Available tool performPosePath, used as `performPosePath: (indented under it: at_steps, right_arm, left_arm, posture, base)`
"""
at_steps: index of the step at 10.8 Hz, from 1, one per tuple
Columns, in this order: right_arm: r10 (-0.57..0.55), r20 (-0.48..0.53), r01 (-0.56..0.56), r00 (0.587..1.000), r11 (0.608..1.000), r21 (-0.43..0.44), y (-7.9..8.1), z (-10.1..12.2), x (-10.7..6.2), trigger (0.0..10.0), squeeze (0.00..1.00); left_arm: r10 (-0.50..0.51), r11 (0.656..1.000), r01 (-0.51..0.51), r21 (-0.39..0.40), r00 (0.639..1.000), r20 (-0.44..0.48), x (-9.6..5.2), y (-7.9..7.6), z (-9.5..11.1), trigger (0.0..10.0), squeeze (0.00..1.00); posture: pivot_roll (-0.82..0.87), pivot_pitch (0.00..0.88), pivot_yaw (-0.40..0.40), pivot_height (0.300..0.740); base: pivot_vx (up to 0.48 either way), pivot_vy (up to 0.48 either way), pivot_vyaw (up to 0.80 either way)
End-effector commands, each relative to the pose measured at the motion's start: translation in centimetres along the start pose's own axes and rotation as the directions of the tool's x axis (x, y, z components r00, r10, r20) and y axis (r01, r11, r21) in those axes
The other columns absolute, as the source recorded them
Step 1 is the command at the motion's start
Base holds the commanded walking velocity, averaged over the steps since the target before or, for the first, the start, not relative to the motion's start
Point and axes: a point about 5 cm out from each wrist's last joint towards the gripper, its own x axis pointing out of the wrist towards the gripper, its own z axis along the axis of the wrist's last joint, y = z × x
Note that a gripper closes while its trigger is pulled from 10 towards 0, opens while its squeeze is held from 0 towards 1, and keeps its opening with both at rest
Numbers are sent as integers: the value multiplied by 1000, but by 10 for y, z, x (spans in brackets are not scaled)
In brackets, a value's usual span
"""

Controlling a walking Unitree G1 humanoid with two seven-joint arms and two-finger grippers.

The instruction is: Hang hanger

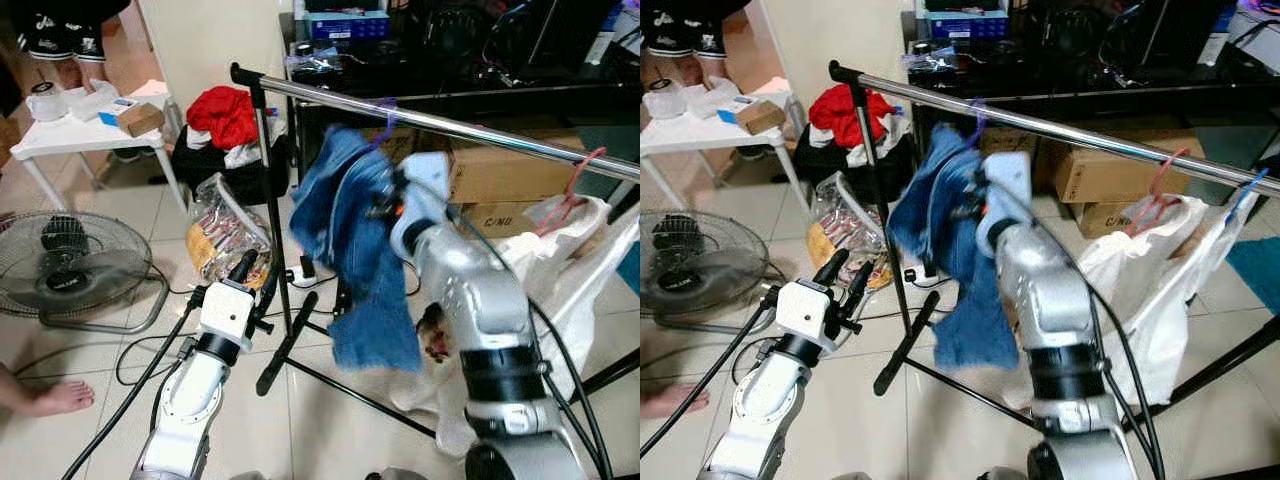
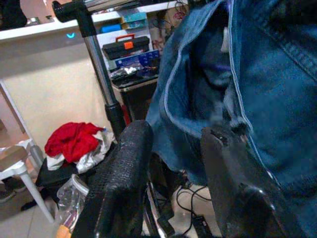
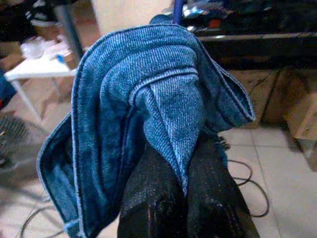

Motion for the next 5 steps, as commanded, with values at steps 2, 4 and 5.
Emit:
performPosePath:
  at_steps: [2,4,5]
  right_arm:
    - [-84,62,83,995,996,14,-2,19,3,10000,0]
    - [-139,45,139,989,990,8,-5,18,4,10000,0]
    - [-169,31,170,985,986,2,-10,15,4,10000,0]
  left_arm:
    - [-98,993,96,71,994,36,0,-8,9,10000,0]
    - [-175,977,169,130,984,37,0,-14,11,10000,0]
    - [-206,969,199,145,978,36,0,-18,12,10000,0]
  posture:
    - [0,0,15,740]
    - [1,0,12,740]
    - [1,0,11,740]
  base:
    - [0,0,0]
    - [0,0,0]
    - [0,0,0]
